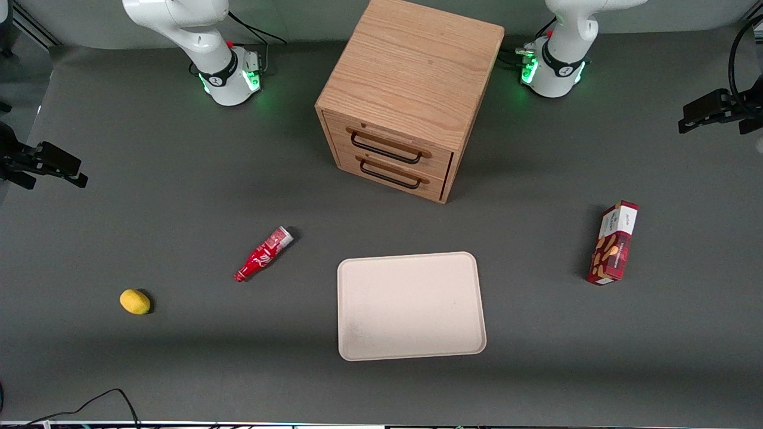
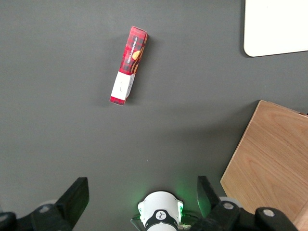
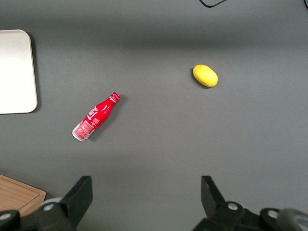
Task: Place red cookie box on tray
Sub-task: 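Move the left gripper down toward the red plaid shortbread box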
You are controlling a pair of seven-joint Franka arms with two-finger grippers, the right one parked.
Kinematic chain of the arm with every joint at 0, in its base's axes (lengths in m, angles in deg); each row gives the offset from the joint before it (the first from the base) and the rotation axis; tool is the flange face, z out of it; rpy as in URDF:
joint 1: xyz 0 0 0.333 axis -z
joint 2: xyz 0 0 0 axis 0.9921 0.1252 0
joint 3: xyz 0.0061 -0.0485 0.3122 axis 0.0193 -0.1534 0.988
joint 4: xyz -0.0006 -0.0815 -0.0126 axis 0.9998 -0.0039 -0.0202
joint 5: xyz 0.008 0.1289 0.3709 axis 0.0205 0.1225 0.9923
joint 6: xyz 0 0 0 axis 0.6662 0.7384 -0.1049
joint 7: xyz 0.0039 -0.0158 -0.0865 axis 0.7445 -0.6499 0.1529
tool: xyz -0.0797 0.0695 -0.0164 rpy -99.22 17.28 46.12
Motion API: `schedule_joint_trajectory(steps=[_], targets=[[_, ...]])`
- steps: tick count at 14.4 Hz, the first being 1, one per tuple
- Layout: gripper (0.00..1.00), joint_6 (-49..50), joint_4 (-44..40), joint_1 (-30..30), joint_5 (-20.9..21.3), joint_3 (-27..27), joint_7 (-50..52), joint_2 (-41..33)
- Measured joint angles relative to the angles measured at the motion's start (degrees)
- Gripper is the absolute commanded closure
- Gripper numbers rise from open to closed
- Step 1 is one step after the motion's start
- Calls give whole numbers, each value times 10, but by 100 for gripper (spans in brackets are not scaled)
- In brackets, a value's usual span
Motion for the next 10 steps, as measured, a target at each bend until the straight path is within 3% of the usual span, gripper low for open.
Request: schedule_joint_trajectory(steps=[5, 10], targets=[[0, -2, 0, -5, 2, -3, -20, -2], [0, -40, 15, -26, 37, 0, -162, 14]])
